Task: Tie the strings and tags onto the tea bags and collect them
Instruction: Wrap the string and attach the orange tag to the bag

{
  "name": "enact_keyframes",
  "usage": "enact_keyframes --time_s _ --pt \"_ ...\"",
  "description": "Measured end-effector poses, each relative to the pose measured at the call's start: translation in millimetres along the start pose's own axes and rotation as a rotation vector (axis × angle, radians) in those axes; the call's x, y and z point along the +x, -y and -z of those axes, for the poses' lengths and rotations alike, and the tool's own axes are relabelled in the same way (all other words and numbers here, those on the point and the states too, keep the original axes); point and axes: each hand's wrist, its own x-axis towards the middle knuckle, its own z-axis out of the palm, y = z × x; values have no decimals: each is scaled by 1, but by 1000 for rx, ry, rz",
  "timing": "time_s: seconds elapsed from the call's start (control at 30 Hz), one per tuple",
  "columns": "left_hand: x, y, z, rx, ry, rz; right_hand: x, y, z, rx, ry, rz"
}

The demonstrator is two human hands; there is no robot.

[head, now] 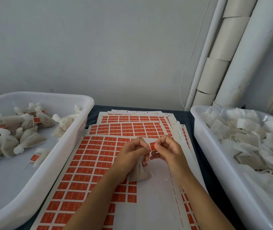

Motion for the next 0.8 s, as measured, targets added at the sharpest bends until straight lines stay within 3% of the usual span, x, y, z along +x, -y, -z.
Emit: enact_keyframes --time_s 0.67,0.8 --pt "-2 -1 -3 -32 -9 4 0 1 -1 -233 -29 151" --pt "-1 1 -4 58 -92 -14 -1 0 -1 -274 -25 166"
